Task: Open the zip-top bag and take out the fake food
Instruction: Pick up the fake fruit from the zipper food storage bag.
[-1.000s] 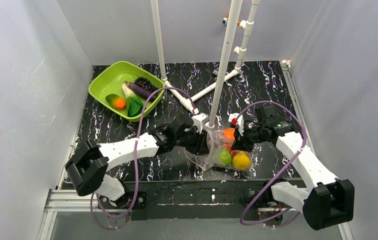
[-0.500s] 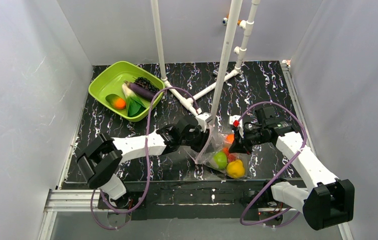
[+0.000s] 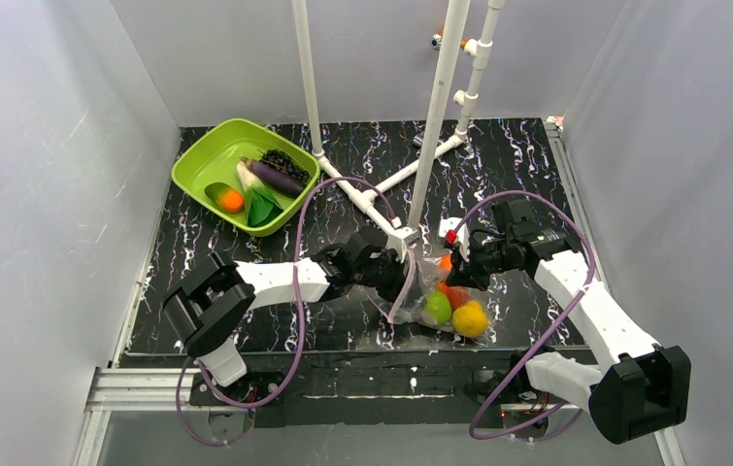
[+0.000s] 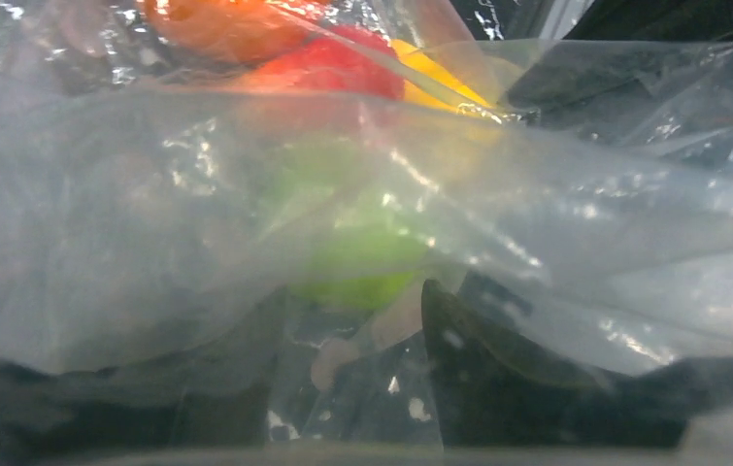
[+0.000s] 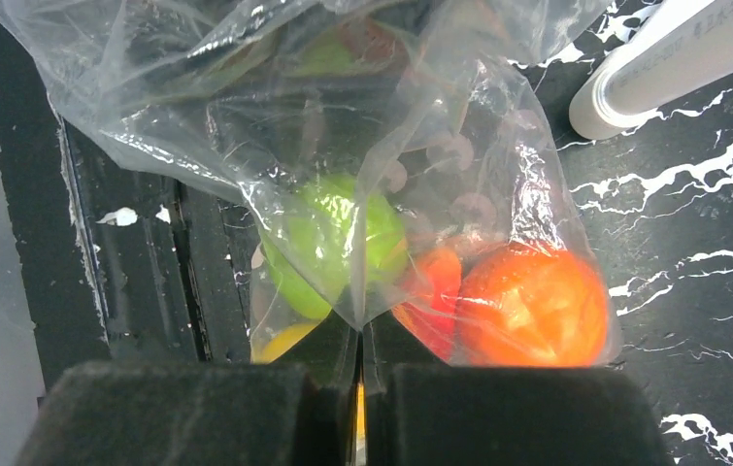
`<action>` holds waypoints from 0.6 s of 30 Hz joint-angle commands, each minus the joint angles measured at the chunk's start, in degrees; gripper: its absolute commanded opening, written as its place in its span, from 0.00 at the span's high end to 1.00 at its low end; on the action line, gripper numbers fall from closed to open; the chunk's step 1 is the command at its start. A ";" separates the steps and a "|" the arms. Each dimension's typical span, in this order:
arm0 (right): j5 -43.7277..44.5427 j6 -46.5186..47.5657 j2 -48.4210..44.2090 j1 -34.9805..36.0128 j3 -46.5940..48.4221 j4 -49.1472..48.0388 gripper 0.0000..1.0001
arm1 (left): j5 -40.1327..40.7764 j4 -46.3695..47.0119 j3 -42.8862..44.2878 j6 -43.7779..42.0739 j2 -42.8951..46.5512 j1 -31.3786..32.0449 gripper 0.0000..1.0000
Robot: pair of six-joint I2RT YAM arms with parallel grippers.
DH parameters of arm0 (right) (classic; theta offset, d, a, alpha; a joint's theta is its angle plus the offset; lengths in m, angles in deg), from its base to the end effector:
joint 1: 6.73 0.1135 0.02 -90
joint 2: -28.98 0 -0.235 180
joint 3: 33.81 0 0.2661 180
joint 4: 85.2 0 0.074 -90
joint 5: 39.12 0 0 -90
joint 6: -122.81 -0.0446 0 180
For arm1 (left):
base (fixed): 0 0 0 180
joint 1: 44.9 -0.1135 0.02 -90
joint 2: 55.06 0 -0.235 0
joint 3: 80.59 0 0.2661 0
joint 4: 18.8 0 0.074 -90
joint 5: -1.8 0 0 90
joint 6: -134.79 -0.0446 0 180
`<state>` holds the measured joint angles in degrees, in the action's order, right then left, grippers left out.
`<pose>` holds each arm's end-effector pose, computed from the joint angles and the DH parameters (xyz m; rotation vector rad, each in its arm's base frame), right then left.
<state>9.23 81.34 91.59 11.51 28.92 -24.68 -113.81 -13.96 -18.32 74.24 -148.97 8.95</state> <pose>0.2101 0.1005 0.2294 -1.5061 1.8516 0.7080 0.1995 -0.3057 0.1569 0.7844 2.1364 -1.3043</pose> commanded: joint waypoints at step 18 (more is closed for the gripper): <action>-1.79 -1.99 -1.20 0.92 -1.03 -3.25 0.99 | 3.38 0.30 0.86 -0.44 -0.97 0.66 0.02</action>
<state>9.56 79.95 91.70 12.10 28.70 -25.64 -115.12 -11.98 -18.41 75.92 -152.29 9.32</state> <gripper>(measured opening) 0.023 0.981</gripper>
